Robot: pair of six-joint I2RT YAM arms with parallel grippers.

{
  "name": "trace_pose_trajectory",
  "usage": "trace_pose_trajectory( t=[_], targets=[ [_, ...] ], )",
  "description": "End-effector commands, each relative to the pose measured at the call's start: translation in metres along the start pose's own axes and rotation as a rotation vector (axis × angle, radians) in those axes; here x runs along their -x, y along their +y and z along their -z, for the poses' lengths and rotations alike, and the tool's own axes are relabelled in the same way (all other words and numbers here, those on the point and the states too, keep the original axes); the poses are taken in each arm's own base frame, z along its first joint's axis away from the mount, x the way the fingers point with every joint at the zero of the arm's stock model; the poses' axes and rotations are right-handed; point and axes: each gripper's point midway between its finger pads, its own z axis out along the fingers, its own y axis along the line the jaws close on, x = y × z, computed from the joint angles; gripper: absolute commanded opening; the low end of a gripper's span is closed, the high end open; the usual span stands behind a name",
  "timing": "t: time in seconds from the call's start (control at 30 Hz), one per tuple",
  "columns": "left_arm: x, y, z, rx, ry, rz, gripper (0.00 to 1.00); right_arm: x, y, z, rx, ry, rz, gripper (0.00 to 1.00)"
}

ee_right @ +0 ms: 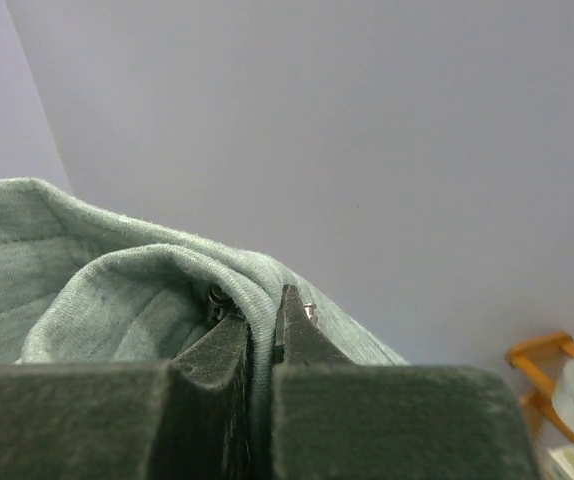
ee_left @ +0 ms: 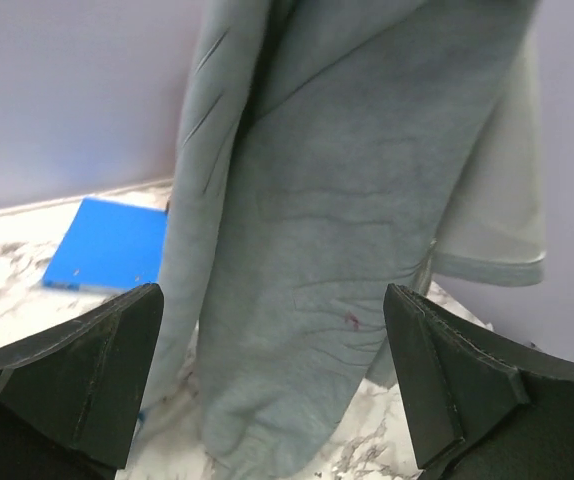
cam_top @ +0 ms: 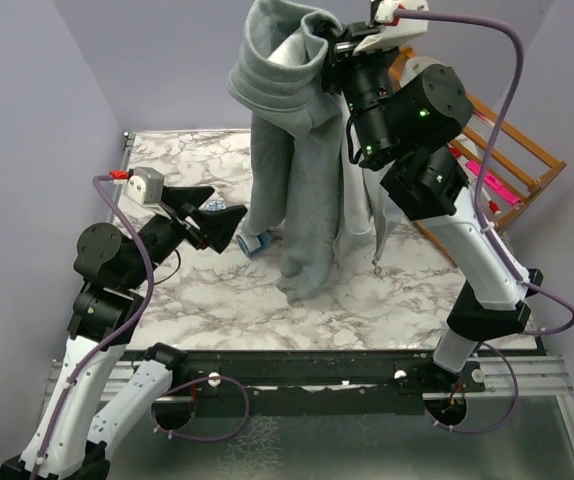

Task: Zip up the jacket
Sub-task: Flatten out the jacket at the center of the board.

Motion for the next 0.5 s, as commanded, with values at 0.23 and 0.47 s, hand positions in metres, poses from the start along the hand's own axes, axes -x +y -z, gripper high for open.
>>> trace_pose_trajectory(
  t=[0.23,0.47],
  targets=[
    [0.001,-0.018,-0.026,-0.149,-0.079,-0.039,0.99,-0.050,-0.009,-0.007,-0.102,0.132,-0.025,0.00],
    [-0.006,0.002,-0.041,-0.073,-0.103,-0.024,0.99,-0.109,-0.038,-0.031,-0.054,0.274,-0.131,0.00]
  ],
)
